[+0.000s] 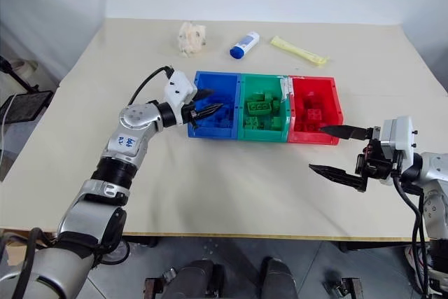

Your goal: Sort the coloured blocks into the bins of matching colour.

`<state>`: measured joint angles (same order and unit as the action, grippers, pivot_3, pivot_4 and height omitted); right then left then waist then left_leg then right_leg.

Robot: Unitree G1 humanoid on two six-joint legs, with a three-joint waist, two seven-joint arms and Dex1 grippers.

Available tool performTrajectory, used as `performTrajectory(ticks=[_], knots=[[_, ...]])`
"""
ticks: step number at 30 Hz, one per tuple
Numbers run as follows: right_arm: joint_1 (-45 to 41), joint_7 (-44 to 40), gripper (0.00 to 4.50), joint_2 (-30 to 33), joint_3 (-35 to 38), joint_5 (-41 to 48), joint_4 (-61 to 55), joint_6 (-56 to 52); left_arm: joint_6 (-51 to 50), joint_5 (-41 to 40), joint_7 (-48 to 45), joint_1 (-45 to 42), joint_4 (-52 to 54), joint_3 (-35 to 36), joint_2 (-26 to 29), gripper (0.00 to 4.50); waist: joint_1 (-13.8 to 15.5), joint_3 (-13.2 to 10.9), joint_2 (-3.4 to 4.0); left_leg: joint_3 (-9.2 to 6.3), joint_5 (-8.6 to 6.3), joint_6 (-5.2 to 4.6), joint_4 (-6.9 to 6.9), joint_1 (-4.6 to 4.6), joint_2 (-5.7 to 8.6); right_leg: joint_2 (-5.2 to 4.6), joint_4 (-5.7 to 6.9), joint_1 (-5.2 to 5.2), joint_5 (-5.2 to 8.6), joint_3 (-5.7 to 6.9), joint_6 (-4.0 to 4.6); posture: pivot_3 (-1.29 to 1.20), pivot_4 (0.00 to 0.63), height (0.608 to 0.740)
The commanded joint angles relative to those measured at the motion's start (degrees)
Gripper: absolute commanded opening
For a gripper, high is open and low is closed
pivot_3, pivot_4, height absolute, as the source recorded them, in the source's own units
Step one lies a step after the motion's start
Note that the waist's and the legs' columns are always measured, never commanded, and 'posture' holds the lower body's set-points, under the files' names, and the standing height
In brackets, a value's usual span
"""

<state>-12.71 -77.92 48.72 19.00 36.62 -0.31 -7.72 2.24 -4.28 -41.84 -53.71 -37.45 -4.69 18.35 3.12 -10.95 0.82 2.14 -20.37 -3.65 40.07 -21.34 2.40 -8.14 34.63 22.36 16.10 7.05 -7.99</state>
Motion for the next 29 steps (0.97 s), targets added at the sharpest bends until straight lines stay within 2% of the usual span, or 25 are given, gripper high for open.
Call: performTrajectory(ticks=[1, 4, 11, 14, 17, 20, 24, 29], knots=[[-0.02, 0.34, 4.50, 0.24, 2.42, 1.21, -1.30, 0.54, 2.16, -1.61, -2.61, -1.43, 0.13, 1.02, -0.43, 3.44, -0.02, 0.00, 0.00, 0.00, 0.00, 0.00, 0.00, 0.00, 0.01, -0.01, 0.00, 0.00, -0.01, -0.01, -0.01, 0.00, 0.150, 0.740], [-0.45, 0.10, 4.50, 0.43, 2.31, 1.04, -0.62, 0.66, 2.38, -4.23, -5.82, -0.83, 2.60, 2.78, 0.51, 4.36, -0.11, -0.01, -0.01, -0.01, 0.00, 0.00, 0.00, -0.01, 0.00, 0.00, -0.01, 0.01, -0.01, 0.00, -0.01, 0.00, 0.150, 0.740], [-3.33, -1.45, 4.50, 1.13, 1.20, 0.30, 2.52, 0.86, -3.81, -10.01, -10.75, 2.80, 12.97, 6.13, 4.53, 4.36, -0.63, -0.02, -0.03, -0.02, 0.00, 0.01, -0.02, -0.02, -0.05, 0.03, 0.00, 0.05, -0.01, -0.01, -0.01, 0.00, 0.150, 0.740], [-4.72, -2.92, 4.50, 1.77, 0.58, -0.57, 4.88, 1.22, -10.02, -14.46, -15.03, 7.79, 20.54, 8.34, 9.36, 4.36, -0.96, -0.02, -0.03, -0.04, 0.00, 0.01, -0.02, -0.02, -0.05, 0.03, 0.01, 0.04, -0.01, -0.01, -0.01, 0.00, 0.150, 0.740], [-5.72, -5.18, 4.50, 2.88, -0.10, -1.98, 7.95, 2.02, -11.49, -17.68, -19.00, 14.23, 25.14, 11.01, 14.07, 4.36, -1.69, -0.01, -0.02, -0.05, -0.01, 0.01, -0.06, 0.01, -0.05, 0.02, 0.02, 0.05, 0.00, -0.05, -0.01, 0.00, 0.150, 0.740], [-6.77, -8.44, 4.50, 4.58, -0.99, -4.19, 13.01, 4.21, -12.15, -19.37, -22.80, 21.03, 27.10, 12.95, 18.83, 4.36, -1.91, -0.01, -0.02, -0.05, -0.01, 0.02, -0.08, 0.03, -0.06, 0.01, -0.01, 0.04, 0.00, -0.05, 0.00, 0.00, 0.150, 0.740], [-9.11, -11.26, 4.50, 5.93, -1.76, -6.64, 20.04, 7.19, -11.06, -19.82, -24.80, 26.21, 25.38, 14.81, 21.57, 4.36, -1.57, -0.02, -0.02, -0.10, -0.01, 0.02, 0.00, 0.03, -0.06, -0.05, -0.08, -0.04, 0.00, -0.05, 0.00, 0.00, 0.150, 0.740], [-11.75, -11.98, 4.50, 5.97, -2.53, -8.12, 25.34, 9.66, -9.12, -19.64, -24.48, 27.77, 23.83, 15.47, 21.02, 4.36, -1.66, -0.01, -0.02, -0.16, -0.02, 0.03, -0.03, 0.02, -0.03, -0.13, -0.08, -0.03, 0.00, -0.20, 0.01, 0.00, 0.150, 0.740]])
